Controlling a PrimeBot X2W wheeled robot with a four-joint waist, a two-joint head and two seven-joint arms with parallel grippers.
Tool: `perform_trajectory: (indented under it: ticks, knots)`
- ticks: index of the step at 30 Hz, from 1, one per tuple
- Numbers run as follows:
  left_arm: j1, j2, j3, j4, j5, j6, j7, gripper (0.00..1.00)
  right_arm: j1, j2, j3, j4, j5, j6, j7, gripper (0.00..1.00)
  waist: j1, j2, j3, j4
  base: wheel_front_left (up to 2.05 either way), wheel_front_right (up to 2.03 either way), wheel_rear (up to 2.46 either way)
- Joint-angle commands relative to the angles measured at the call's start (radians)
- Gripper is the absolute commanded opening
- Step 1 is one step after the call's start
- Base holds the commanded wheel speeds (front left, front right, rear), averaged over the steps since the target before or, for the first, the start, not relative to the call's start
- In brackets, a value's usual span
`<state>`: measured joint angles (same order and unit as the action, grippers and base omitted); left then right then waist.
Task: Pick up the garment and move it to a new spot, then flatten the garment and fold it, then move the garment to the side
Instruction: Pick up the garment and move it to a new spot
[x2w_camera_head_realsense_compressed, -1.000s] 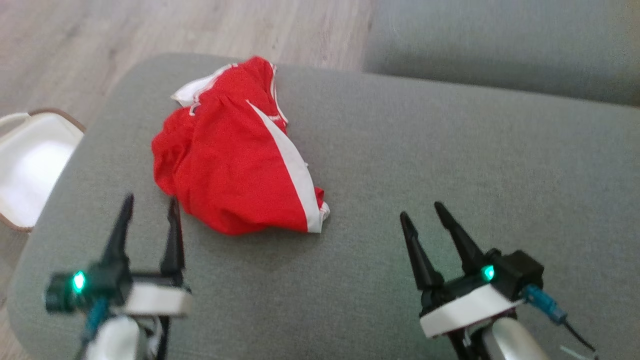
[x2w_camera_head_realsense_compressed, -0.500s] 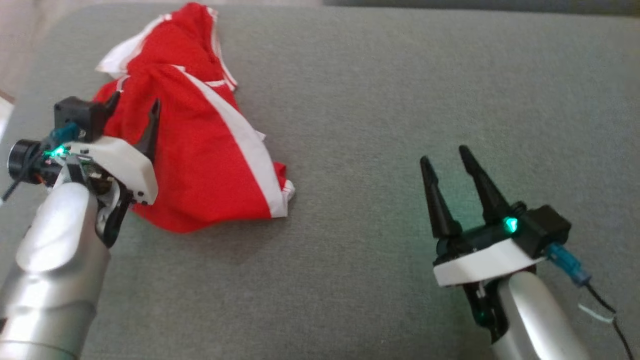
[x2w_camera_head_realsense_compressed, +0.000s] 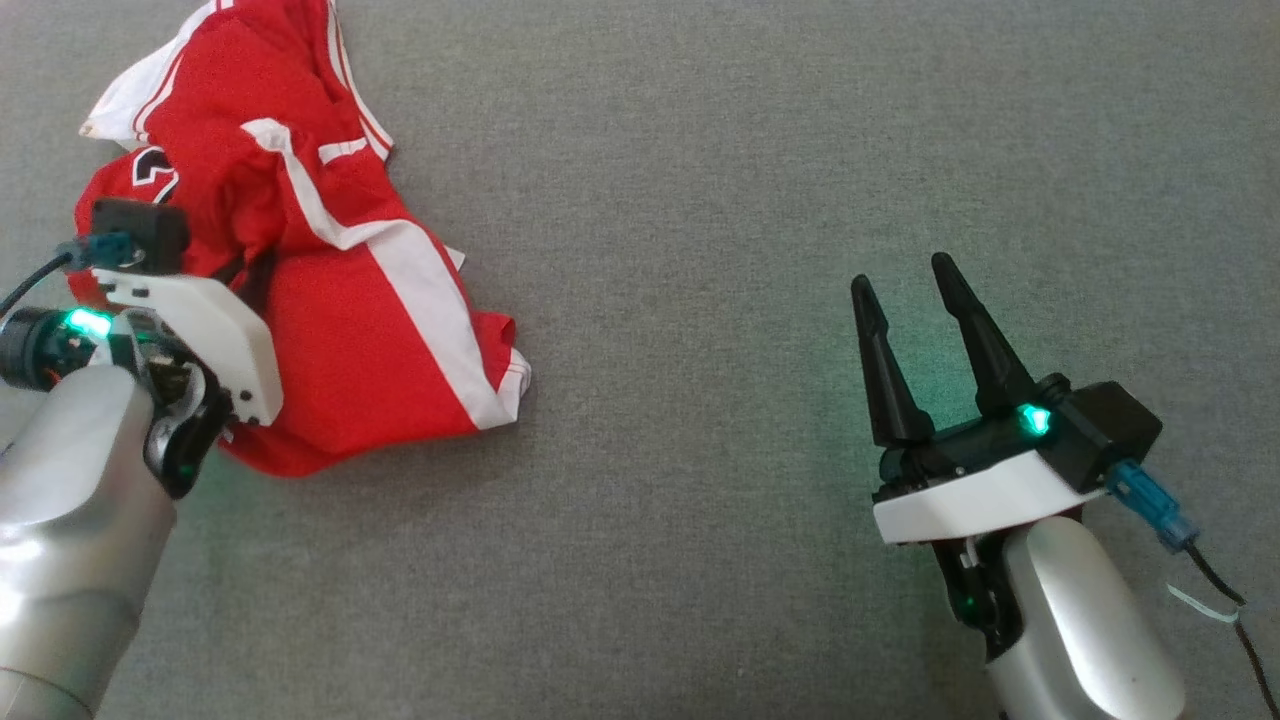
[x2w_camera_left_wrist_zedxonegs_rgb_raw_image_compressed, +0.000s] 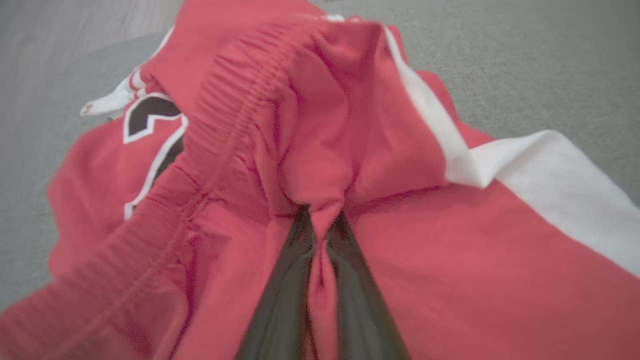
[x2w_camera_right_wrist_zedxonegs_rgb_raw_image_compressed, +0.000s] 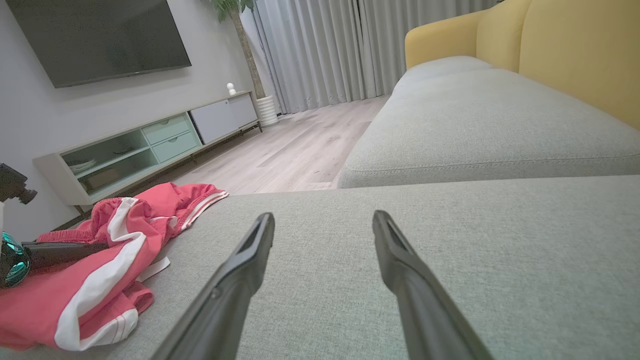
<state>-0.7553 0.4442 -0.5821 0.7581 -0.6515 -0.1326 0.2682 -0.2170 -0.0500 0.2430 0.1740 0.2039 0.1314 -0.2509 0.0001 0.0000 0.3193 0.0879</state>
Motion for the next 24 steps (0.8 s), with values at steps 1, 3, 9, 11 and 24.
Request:
perform_trajectory:
  ticks: [1, 3, 9, 11, 24]
  knots:
    - [-0.06, 0.062, 0.028, -0.015, -0.007, 0.002, -0.019, 0.0, -0.028, 0.0, 0.018, -0.033, 0.005, -0.001, -0.011, 1.0, -0.0001, 0.0, -0.003, 0.002, 0.0, 0.0, 0.0]
    - [-0.071, 0.07, 0.017, -0.014, -0.017, 0.002, -0.052, 0.0, -0.029, 0.0, 0.016, -0.031, 0.006, -0.001, -0.011, 1.0, -0.0001, 0.0, -0.011, 0.005, 0.0, 0.0, 0.0]
    - [-0.089, 0.085, -0.009, -0.035, -0.033, 0.002, -0.141, 0.0, -0.017, 0.0, 0.018, -0.018, 0.01, -0.001, -0.011, 1.0, -0.0001, 0.0, -0.062, 0.019, 0.0, 0.0, 0.0]
    - [-0.087, 0.091, -0.016, -0.056, -0.033, 0.002, -0.163, 0.0, -0.013, 0.0, 0.021, -0.013, 0.012, -0.001, -0.011, 1.0, -0.0001, 0.0, -0.084, 0.021, 0.0, 0.0, 0.0]
    - [0.017, 0.153, 0.052, -0.399, -0.051, 0.112, -0.272, 0.0, 0.03, 0.0, 0.027, -0.003, 0.048, -0.001, -0.011, 1.0, -0.0001, 0.0, -0.194, 0.026, 0.0, 0.0, 0.0]
